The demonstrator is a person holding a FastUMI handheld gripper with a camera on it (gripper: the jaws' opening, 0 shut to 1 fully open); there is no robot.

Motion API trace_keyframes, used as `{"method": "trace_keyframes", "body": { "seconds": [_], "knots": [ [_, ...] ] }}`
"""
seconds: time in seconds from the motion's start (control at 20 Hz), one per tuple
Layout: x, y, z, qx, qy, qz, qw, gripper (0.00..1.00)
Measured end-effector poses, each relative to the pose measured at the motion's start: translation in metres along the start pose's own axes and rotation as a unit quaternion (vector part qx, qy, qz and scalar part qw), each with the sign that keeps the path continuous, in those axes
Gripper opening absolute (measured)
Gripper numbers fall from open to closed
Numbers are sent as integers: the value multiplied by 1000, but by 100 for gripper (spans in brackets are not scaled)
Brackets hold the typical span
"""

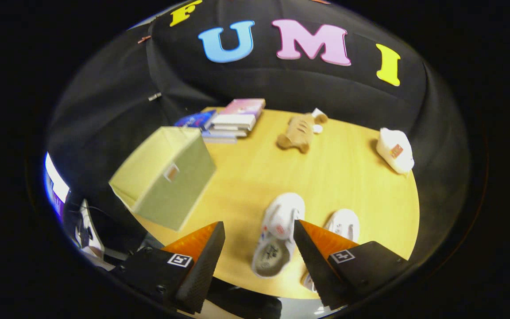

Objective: Open the storage box then place both shoes into the box .Put the left shoe in first, then the right shoe, with the right side of both shoes facing outward in a uniform manner.

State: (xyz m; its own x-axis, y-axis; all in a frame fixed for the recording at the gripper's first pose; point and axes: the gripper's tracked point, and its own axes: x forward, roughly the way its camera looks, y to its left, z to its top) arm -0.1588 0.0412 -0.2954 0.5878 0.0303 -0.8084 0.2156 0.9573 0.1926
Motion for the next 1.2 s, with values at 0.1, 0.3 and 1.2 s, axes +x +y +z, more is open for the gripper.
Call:
{"method": "trace_keyframes", "body": {
  "seconds": [0.1,0.3,1.2],
  "knots": [
    [16,-21,-35,-17,29,-26,999,96],
    [51,-46,-69,-42,62,-58,996,91],
    [117,-71,-45,120,39,-84,989,6]
  ]
}}
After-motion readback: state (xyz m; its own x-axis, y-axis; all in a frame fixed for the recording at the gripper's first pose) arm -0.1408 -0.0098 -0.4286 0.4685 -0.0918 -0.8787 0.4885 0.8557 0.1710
